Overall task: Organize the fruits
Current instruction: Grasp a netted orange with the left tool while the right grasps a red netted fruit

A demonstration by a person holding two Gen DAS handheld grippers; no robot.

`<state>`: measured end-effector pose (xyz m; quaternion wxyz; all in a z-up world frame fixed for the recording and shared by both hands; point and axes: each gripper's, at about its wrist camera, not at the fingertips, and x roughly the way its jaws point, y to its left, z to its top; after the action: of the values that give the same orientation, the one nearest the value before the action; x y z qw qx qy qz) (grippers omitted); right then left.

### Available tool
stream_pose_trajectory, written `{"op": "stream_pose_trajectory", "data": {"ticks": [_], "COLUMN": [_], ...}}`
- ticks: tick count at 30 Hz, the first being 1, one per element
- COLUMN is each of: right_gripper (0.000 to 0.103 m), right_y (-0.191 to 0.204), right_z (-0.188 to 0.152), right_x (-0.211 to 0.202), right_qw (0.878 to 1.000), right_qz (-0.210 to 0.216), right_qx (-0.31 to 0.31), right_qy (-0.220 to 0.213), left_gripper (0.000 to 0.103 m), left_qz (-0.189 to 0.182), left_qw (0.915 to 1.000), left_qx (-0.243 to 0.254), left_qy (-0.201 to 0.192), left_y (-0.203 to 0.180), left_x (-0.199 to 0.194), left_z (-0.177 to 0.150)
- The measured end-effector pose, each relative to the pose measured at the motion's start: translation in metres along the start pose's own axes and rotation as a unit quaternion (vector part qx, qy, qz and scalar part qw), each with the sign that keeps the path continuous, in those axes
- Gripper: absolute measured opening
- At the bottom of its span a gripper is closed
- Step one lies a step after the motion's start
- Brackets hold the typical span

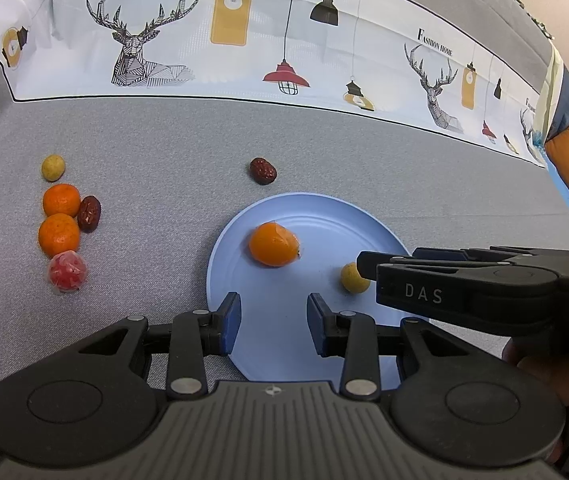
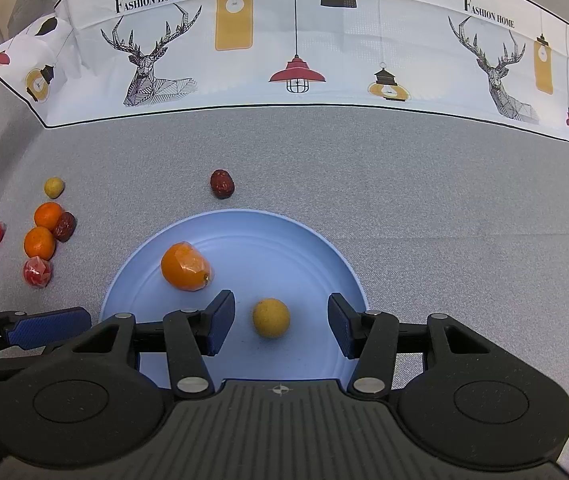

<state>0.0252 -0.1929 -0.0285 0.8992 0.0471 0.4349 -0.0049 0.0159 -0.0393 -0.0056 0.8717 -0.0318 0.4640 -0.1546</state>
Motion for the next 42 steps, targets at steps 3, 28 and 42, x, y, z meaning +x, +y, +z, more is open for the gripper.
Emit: {"op": "stream_pose_trajectory", "data": {"ticks": [3,28,42], "right_gripper": [0.054,0.027,0.052], "right_y": [0.0,0.03,0.149], "right_z": [-0.001,0.016,0.006], "right_x": [0.0,-0.032,0.01], "right_qw": [1.0,0.987,0.973], "right_qz": [0.0,0.107,0.212], "right_qx": [0.0,0.037,-0.084], "right_qy": [0.0,-0.113,-0.035], "left_gripper": [0.04,0.015,0.059], "left_qz": [-0.001,0.114,0.25], "left_qw": [1.0,0.9872,0.9418], "left_qx": [0.001,-0.05,-0.224], "left_qy": [0.0,-0.099,0.023], "left_y": [0.0,0.114,0.194], "left_x": [0.0,-0.069,-0.032], "left_z": [-0.001,0.083,0.068]}}
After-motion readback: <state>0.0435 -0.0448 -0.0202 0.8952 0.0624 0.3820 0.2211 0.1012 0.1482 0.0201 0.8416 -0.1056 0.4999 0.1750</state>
